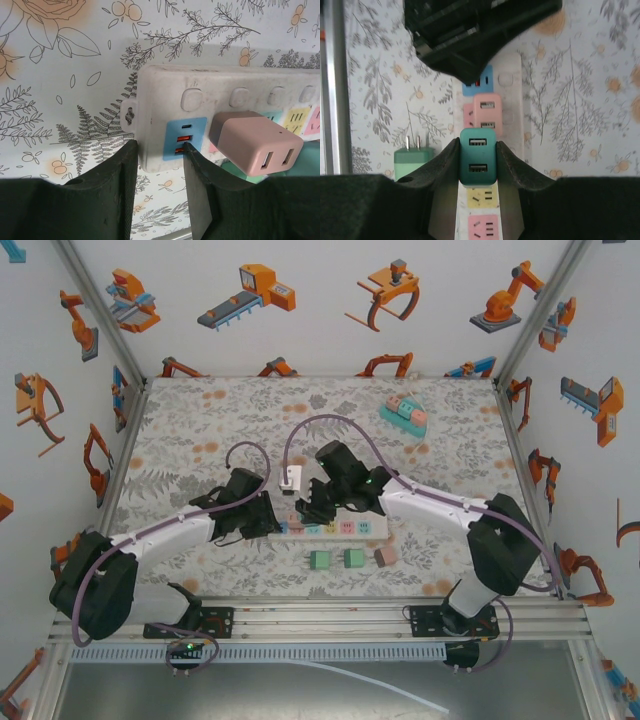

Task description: Pull the plug off the socket

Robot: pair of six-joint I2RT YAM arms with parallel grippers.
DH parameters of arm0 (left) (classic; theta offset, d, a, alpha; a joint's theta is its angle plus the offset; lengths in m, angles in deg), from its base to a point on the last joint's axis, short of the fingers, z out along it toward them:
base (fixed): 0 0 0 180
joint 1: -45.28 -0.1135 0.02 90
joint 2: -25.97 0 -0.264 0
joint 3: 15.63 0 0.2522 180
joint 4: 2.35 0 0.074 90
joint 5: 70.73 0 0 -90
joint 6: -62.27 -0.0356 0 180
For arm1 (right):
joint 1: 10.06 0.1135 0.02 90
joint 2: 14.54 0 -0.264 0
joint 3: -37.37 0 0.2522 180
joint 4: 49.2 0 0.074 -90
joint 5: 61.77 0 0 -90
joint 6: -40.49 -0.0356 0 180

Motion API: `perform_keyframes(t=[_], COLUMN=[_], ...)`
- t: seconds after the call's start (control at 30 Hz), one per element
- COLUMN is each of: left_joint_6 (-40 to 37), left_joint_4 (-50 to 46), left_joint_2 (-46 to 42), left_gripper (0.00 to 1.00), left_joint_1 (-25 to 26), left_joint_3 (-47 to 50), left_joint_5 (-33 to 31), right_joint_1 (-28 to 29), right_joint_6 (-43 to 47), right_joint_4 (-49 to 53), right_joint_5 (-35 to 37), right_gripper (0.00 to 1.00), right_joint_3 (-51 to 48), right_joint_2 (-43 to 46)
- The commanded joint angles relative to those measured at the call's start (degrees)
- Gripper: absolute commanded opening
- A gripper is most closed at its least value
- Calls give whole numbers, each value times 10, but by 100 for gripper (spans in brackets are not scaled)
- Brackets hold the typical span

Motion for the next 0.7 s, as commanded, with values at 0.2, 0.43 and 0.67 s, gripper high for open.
perform_keyframes(t=[0.2, 0.43, 0.67], left_joint_6=[-16, -13, -59], left_joint_4=[-85, -103, -97], left_joint_2=[-2, -98, -223], left_gripper=[41, 50, 61], left_joint_1=[3, 3, 4], left_joint_3=[39, 25, 28], left_joint_5=[-52, -29, 23], right_joint_1=[8, 9, 42], right_joint_6=[-72, -350, -538], right_joint_4=[-92, -243, -322], right_joint_5=[-7, 157, 267], right_gripper=[8, 2, 4], right_joint_3=[-28, -105, -189], right_joint_2=[41, 110, 186])
